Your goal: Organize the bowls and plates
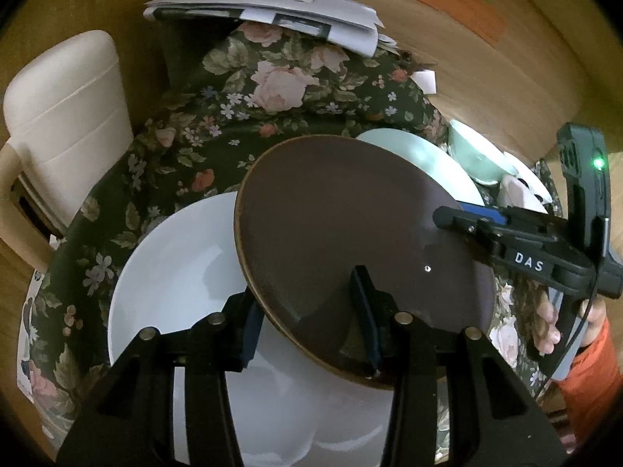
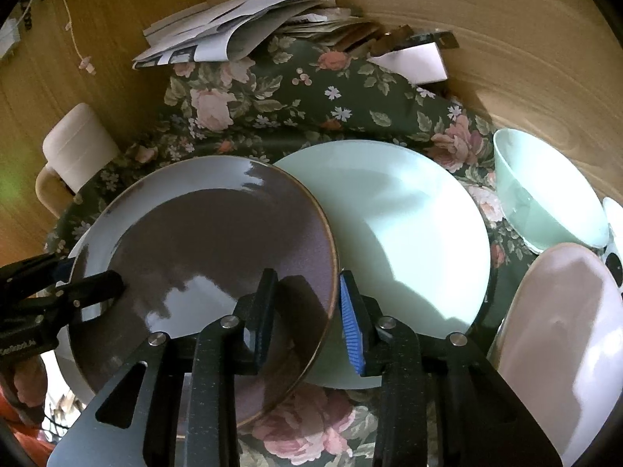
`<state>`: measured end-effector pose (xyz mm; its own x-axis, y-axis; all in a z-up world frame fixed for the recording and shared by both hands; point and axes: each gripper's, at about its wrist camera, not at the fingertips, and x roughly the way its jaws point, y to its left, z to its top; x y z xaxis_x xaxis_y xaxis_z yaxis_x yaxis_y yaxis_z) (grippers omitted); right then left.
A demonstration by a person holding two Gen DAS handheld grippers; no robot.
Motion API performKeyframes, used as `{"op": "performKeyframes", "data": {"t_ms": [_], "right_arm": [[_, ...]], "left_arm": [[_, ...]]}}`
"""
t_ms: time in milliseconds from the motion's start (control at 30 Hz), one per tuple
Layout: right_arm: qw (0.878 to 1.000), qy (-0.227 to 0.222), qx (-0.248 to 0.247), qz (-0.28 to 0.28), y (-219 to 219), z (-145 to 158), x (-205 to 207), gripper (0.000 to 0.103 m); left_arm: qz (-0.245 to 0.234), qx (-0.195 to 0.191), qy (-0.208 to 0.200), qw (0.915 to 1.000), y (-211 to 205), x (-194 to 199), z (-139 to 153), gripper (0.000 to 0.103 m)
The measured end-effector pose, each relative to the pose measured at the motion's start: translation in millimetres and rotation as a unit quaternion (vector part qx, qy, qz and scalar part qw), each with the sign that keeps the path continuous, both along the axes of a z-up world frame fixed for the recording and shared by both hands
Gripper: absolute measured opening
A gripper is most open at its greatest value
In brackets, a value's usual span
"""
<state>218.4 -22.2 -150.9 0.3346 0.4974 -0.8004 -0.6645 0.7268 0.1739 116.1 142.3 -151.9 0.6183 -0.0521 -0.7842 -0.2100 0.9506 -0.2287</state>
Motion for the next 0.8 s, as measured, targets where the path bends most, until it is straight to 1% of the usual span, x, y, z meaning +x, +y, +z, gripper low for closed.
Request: {"op": "performKeyframes", "data": {"t_ms": [133, 233, 300, 467, 800], "right_arm": [[1.0, 0.009, 0.013, -0.006, -0.5, -1.8, -1.5, 0.028], [1.0, 0.007, 0.021, -0.009, -0.7, 1.2, -4.1, 0.028], [1.0, 0.0, 0.021, -0.011, -1.0, 4.4, -6.6, 0.028], [0.999, -0.012, 0.026, -0.013, -7.1, 13.0, -13.2, 0.028], [0.998, -0.039, 0.041, -0.027, -25.3, 33.6, -32.3, 0.028]], "left_arm": [[0.009, 0.003, -0.016, 0.9998, 2.8, -2.8, 5.7, 0.042], [0.01, 0.009, -0.027, 0.9995, 3.3, -3.8, 9.2, 0.042], [0.01, 0.016, -0.03, 0.9994, 2.2, -4.2, 9.9, 0.042], [0.013, 0.018, -0.043, 0.9988, 1.6, -7.9, 13.5, 0.042], [0.008, 0.026, -0.072, 0.9971, -7.8, -18.0, 29.1, 0.042]]}}
